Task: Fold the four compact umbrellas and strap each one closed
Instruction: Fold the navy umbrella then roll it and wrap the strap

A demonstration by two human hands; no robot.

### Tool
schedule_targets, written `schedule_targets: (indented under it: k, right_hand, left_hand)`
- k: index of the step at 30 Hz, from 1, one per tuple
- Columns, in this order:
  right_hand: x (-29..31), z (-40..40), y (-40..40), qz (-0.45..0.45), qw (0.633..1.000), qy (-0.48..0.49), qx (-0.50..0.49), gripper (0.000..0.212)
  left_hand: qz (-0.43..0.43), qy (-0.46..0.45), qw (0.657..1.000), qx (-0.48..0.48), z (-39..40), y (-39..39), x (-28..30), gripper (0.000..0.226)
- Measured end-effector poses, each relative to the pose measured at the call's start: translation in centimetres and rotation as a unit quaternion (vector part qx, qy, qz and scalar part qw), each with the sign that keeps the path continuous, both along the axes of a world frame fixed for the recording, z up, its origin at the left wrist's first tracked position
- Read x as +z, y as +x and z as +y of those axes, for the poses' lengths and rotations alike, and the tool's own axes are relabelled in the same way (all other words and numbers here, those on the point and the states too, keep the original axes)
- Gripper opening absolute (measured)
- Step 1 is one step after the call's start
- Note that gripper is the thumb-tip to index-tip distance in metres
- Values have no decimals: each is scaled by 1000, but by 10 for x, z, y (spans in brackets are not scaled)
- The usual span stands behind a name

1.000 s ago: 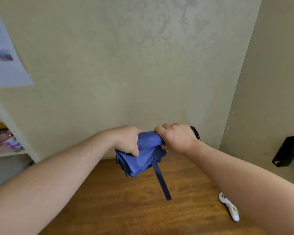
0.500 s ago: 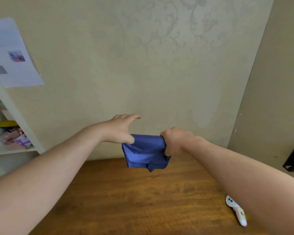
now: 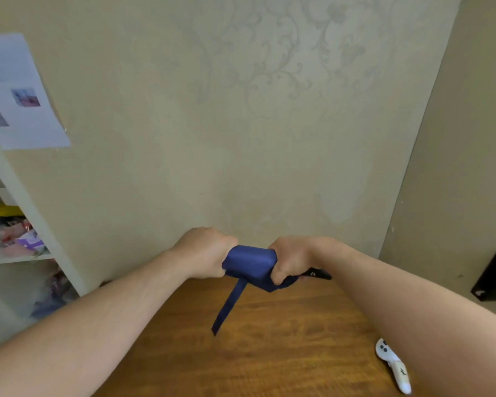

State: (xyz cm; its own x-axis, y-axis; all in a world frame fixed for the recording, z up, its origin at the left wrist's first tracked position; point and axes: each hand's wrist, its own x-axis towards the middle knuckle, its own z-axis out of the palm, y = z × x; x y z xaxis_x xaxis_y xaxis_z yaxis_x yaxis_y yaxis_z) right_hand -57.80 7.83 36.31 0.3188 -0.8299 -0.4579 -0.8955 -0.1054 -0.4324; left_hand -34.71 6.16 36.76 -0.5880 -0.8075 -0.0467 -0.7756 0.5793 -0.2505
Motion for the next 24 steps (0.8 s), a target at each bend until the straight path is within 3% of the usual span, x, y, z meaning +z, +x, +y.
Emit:
schedule_targets:
  k: [4, 8, 12, 18, 21, 24]
  right_hand:
    - [1, 5, 17, 46, 985, -159, 49, 45]
    - [-24, 3, 36, 142, 934, -317, 84, 48]
    - [-39, 0, 12, 149, 906, -387, 89, 48]
    - [-50, 3, 0, 188, 839, -503, 81, 45]
    - [-52, 7, 2, 175, 854, -481, 94, 40]
    - [-42, 12, 13, 162, 894, -414, 66, 29]
  left_hand:
    - [15, 40, 997, 59, 0, -9, -7, 21]
    - [67, 106, 987, 104, 0, -18, -12, 21]
    - [105, 161, 974, 117, -5, -10, -17, 23]
    - [203, 311, 918, 136, 1, -4, -7, 26]
    - [180, 341, 914, 126, 1, -2, 1, 37]
    - [87, 231, 966, 83, 0, -7, 9, 51]
